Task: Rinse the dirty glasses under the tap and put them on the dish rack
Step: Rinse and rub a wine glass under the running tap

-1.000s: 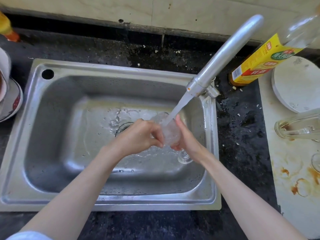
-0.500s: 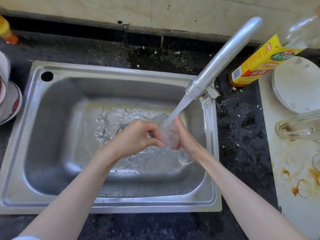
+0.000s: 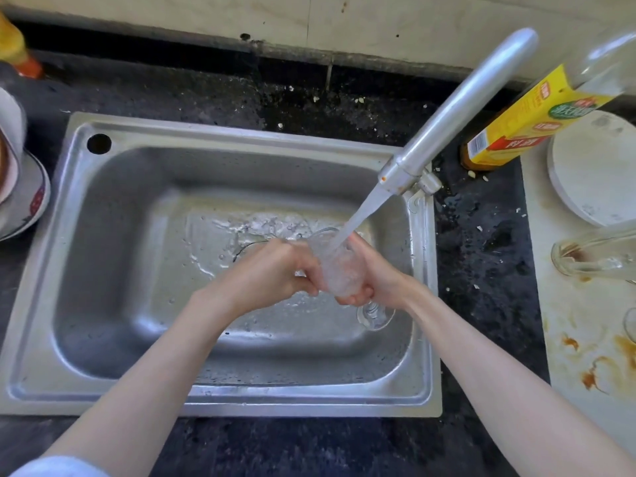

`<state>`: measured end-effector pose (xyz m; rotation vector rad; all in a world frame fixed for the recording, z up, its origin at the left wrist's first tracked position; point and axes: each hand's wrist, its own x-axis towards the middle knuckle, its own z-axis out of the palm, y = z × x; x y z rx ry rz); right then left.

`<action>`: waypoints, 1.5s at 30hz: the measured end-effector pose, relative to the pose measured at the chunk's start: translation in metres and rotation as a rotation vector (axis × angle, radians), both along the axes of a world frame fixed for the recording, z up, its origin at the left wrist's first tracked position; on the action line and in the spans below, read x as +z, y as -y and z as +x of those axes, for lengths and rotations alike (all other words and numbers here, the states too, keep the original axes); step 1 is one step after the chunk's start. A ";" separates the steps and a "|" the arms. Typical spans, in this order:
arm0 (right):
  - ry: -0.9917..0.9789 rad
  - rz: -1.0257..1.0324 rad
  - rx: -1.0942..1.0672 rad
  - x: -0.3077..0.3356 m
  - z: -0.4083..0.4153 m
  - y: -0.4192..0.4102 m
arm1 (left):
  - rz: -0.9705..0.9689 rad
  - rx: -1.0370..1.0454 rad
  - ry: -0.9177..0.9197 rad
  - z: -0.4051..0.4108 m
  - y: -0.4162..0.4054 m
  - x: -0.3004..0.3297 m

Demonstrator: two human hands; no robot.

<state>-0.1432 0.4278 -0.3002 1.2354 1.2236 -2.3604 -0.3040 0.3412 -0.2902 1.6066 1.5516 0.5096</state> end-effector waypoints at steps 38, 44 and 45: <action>0.074 0.289 0.145 0.044 -0.011 -0.010 | -0.445 1.283 1.208 0.001 -0.021 -0.019; -0.099 -0.045 -0.188 0.038 -0.002 -0.003 | -0.703 1.478 1.588 0.001 -0.005 -0.050; -0.129 -0.066 -0.242 0.037 -0.002 -0.001 | -0.730 1.493 1.608 0.003 -0.003 -0.053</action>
